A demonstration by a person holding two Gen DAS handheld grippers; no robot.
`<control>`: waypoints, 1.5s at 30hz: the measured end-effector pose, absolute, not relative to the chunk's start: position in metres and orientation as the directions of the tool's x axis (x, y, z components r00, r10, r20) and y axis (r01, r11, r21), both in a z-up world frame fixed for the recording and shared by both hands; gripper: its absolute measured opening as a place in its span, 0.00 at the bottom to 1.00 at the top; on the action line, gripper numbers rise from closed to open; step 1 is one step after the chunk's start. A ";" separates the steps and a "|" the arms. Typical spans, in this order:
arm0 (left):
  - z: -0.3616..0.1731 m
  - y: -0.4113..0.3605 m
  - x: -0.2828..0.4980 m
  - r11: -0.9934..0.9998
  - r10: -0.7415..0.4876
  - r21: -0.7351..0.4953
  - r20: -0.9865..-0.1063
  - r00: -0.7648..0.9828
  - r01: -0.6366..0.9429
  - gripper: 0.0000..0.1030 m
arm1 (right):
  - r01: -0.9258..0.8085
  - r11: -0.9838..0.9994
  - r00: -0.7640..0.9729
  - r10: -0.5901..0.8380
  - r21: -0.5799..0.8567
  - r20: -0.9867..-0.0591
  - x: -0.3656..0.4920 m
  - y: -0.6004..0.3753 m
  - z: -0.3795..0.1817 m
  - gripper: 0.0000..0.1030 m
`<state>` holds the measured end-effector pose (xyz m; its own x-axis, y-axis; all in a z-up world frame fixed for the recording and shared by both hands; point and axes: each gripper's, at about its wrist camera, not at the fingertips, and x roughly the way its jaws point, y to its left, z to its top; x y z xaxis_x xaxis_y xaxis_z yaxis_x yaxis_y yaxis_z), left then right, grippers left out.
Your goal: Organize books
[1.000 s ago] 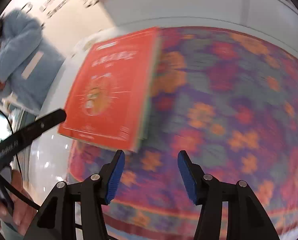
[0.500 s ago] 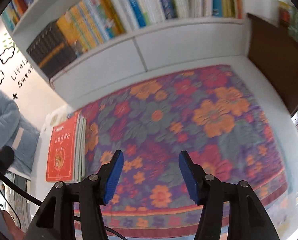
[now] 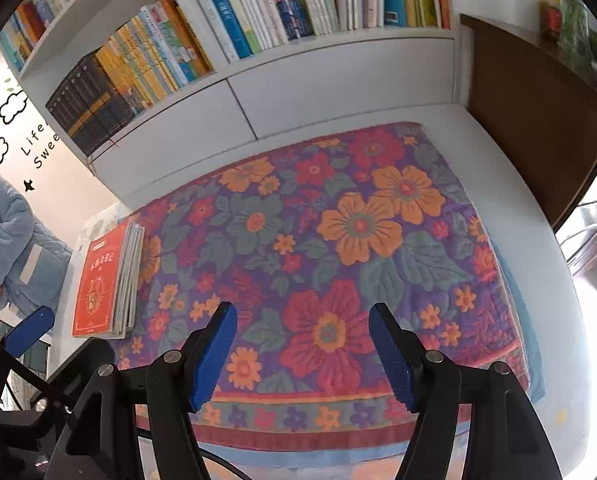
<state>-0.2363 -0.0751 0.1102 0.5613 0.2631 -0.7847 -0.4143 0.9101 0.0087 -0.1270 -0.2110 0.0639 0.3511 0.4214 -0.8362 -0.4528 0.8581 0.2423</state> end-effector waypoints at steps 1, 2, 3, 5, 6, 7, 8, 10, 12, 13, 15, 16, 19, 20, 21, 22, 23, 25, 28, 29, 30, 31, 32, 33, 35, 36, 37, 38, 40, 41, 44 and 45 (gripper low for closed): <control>0.110 -0.075 -0.237 0.905 0.282 0.022 -0.777 0.562 -0.424 0.96 | -0.450 0.860 0.350 0.418 0.241 -0.838 -0.126 -0.213 0.063 0.64; 0.111 -0.074 -0.237 0.898 0.316 0.050 -0.765 0.560 -0.438 0.96 | -0.450 0.862 0.353 0.413 0.234 -0.840 -0.126 -0.215 0.063 0.64; 0.110 -0.073 -0.236 0.889 0.349 0.080 -0.757 0.552 -0.451 0.96 | -0.449 0.865 0.358 0.405 0.225 -0.841 -0.126 -0.215 0.062 0.64; 0.109 -0.070 -0.234 0.869 0.408 0.139 -0.743 0.530 -0.475 0.96 | -0.444 0.871 0.364 0.389 0.210 -0.846 -0.128 -0.215 0.063 0.64; 0.108 -0.068 -0.234 0.864 0.423 0.155 -0.740 0.523 -0.479 0.96 | -0.446 0.869 0.360 0.391 0.212 -0.847 -0.128 -0.214 0.063 0.64; 0.108 -0.065 -0.234 0.858 0.432 0.160 -0.741 0.515 -0.489 0.96 | -0.453 0.866 0.356 0.393 0.212 -0.848 -0.129 -0.212 0.065 0.64; 0.107 -0.061 -0.235 0.852 0.435 0.157 -0.743 0.509 -0.500 0.96 | -0.460 0.864 0.357 0.391 0.204 -0.848 -0.131 -0.209 0.066 0.64; 0.106 -0.055 -0.237 0.852 0.419 0.131 -0.751 0.510 -0.507 0.96 | -0.476 0.860 0.373 0.385 0.182 -0.844 -0.136 -0.203 0.071 0.64; 0.103 -0.049 -0.238 0.844 0.412 0.114 -0.762 0.499 -0.524 0.96 | -0.483 0.860 0.390 0.381 0.166 -0.838 -0.143 -0.198 0.075 0.64; 0.101 -0.047 -0.238 0.844 0.406 0.105 -0.767 0.497 -0.527 0.96 | -0.482 0.862 0.399 0.378 0.159 -0.835 -0.147 -0.196 0.078 0.65; 0.098 -0.047 -0.238 0.842 0.402 0.100 -0.771 0.493 -0.530 0.96 | -0.471 0.872 0.414 0.354 0.135 -0.838 -0.153 -0.193 0.079 0.65; 0.096 -0.046 -0.238 0.842 0.402 0.102 -0.774 0.489 -0.531 0.96 | -0.463 0.880 0.427 0.330 0.110 -0.842 -0.155 -0.192 0.079 0.65; 0.089 -0.043 -0.236 0.853 0.359 0.070 -0.798 0.484 -0.517 0.96 | -0.460 0.882 0.422 0.316 0.100 -0.850 -0.157 -0.193 0.076 0.65; 0.086 -0.041 -0.235 0.861 0.326 0.044 -0.812 0.484 -0.507 0.96 | -0.453 0.886 0.425 0.310 0.096 -0.851 -0.157 -0.195 0.075 0.65; 0.083 -0.041 -0.235 0.861 0.315 0.034 -0.819 0.480 -0.507 0.96 | -0.445 0.891 0.430 0.300 0.089 -0.851 -0.157 -0.196 0.075 0.65; 0.079 -0.040 -0.235 0.862 0.303 0.026 -0.827 0.473 -0.507 0.96 | -0.441 0.893 0.431 0.295 0.086 -0.853 -0.157 -0.197 0.074 0.65; 0.075 -0.040 -0.235 0.862 0.299 0.026 -0.833 0.465 -0.506 0.96 | -0.436 0.896 0.427 0.291 0.087 -0.856 -0.156 -0.198 0.072 0.65; 0.070 -0.041 -0.234 0.865 0.295 0.032 -0.840 0.456 -0.501 0.96 | -0.426 0.901 0.422 0.283 0.087 -0.861 -0.155 -0.199 0.069 0.65; 0.063 -0.041 -0.233 0.869 0.276 0.023 -0.851 0.447 -0.493 0.96 | -0.411 0.908 0.412 0.266 0.083 -0.872 -0.152 -0.199 0.065 0.66; 0.062 -0.040 -0.232 0.871 0.267 0.015 -0.854 0.447 -0.491 0.96 | -0.406 0.910 0.411 0.262 0.082 -0.873 -0.151 -0.200 0.064 0.66; 0.061 -0.040 -0.232 0.871 0.264 0.012 -0.855 0.446 -0.491 0.96 | -0.403 0.912 0.412 0.260 0.082 -0.873 -0.153 -0.200 0.064 0.65; 0.060 -0.038 -0.230 0.872 0.260 0.010 -0.857 0.445 -0.490 0.96 | -0.402 0.912 0.414 0.259 0.080 -0.873 -0.152 -0.199 0.064 0.65; 0.060 -0.038 -0.230 0.871 0.259 0.009 -0.858 0.444 -0.490 0.96 | -0.403 0.912 0.418 0.256 0.075 -0.872 -0.152 -0.199 0.065 0.65; 0.059 -0.037 -0.229 0.872 0.257 0.009 -0.859 0.442 -0.490 0.96 | -0.402 0.913 0.424 0.251 0.068 -0.870 -0.152 -0.198 0.065 0.65; 0.059 -0.035 -0.227 0.873 0.253 0.006 -0.860 0.443 -0.488 0.96 | -0.405 0.913 0.437 0.245 0.053 -0.865 -0.153 -0.196 0.067 0.65; 0.058 -0.035 -0.226 0.874 0.249 0.004 -0.863 0.441 -0.486 0.96 | -0.407 0.912 0.444 0.241 0.045 -0.863 -0.153 -0.195 0.068 0.66; 0.057 -0.035 -0.226 0.876 0.243 0.002 -0.865 0.439 -0.482 0.96 | -0.408 0.912 0.448 0.238 0.040 -0.862 -0.153 -0.194 0.069 0.66; 0.057 -0.036 -0.225 0.880 0.239 0.003 -0.867 0.438 -0.475 0.96 | -0.408 0.912 0.450 0.237 0.038 -0.861 -0.153 -0.194 0.069 0.66; 0.058 -0.037 -0.223 0.884 0.248 0.017 -0.865 0.437 -0.467 0.96 | -0.410 0.911 0.452 0.239 0.037 -0.859 -0.153 -0.192 0.070 0.66; 0.058 -0.038 -0.222 0.886 0.252 0.024 -0.864 0.437 -0.463 0.96 | -0.410 0.912 0.454 0.237 0.035 -0.859 -0.153 -0.192 0.071 0.66; 0.059 -0.038 -0.220 0.889 0.249 0.023 -0.863 0.440 -0.457 0.96 | -0.411 0.911 0.462 0.238 0.032 -0.854 -0.153 -0.191 0.073 0.66; 0.059 -0.038 -0.219 0.891 0.244 0.020 -0.864 0.440 -0.454 0.96 | -0.409 0.912 0.471 0.236 0.026 -0.850 -0.153 -0.191 0.075 0.66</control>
<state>-0.2192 -0.0377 0.0591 0.4401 0.2442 -0.8641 -0.4540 0.8907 0.0205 -0.1528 -0.1906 0.0749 0.4708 0.2357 -0.8502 -0.4090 0.9122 0.0263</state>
